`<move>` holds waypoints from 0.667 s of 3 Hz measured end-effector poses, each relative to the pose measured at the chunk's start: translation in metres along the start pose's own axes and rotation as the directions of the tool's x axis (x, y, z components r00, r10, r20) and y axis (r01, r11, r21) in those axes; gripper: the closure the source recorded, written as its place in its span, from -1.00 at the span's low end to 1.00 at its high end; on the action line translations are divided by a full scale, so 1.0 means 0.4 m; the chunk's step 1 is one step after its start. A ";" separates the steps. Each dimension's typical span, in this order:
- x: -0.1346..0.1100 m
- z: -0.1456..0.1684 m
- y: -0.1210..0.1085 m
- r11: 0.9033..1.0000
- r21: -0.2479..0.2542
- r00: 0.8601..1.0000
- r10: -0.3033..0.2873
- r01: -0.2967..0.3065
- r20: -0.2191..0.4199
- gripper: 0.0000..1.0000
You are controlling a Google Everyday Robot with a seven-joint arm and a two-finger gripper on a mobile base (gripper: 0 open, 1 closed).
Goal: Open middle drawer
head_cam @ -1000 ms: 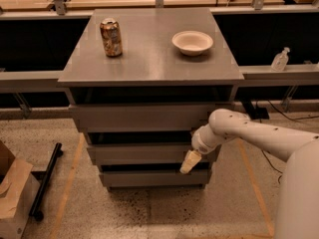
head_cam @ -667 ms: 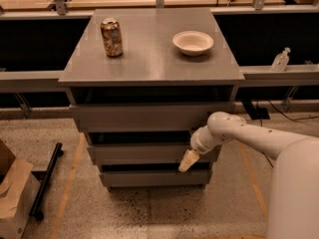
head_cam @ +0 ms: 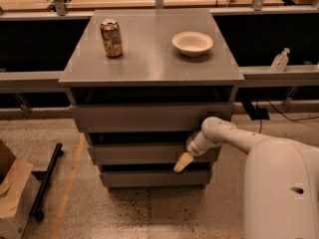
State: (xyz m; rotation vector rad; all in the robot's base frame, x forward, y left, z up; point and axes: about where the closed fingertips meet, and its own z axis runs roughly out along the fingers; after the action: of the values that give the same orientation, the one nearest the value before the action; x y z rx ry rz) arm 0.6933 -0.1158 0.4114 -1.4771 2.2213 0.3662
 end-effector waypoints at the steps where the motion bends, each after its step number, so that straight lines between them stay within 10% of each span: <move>1: -0.003 -0.002 0.000 1.000 -0.006 1.000 0.008 -0.008 -0.001 -1.00; 2: -0.007 -0.011 0.000 1.000 -0.006 1.000 0.008 -0.008 -0.001 -1.00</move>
Offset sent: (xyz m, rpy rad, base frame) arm -0.1210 0.0118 0.0113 -0.0745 0.1667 0.0851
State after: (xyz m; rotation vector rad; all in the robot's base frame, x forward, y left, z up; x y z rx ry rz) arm 0.6934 -0.1153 0.4166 -1.4717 2.2291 0.3754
